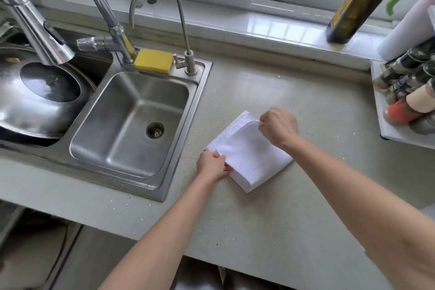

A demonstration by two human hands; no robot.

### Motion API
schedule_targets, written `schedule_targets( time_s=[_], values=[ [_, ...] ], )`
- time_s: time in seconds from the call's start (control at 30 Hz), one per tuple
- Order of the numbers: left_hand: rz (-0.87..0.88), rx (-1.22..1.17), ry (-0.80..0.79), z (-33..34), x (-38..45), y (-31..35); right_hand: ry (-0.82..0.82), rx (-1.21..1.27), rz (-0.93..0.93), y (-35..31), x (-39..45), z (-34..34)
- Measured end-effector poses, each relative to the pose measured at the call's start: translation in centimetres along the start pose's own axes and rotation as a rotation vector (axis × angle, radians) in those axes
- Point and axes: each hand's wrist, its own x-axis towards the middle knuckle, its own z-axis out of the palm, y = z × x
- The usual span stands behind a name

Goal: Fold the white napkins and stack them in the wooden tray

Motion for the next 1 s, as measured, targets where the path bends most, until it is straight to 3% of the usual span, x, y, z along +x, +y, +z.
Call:
schedule_targets(
  time_s=[0.1, 0.2, 0.33, 0.63, 1.0],
  values=[
    [-0.012, -0.002, -0.001, -0.3, -0.1, -0.1, -0.083, 0.073, -0.337, 0.2, 1.2, 1.3],
    [-0.010, 0.011, 0.019, -0.5, 0.1, 0.0, -0.208, 0.140, -0.389, 0.3, 1.9, 2.2],
    [0.060, 0.186, 0.067, -0.9, 0.6, 0.0, -0.107, 0.090, -0.383, 0.8, 0.2, 2.4],
    [0.288, 0.952, 0.083, -1.4, 0.1, 2.1, -0.119, 0.208, -0.061, 1.8, -6.4, 3.3],
    [0.559, 0.912, 0.125, -1.8, 2.0, 2.3, -0.117, 0.358, 0.065, 1.4, -5.6, 3.8]
  ],
)
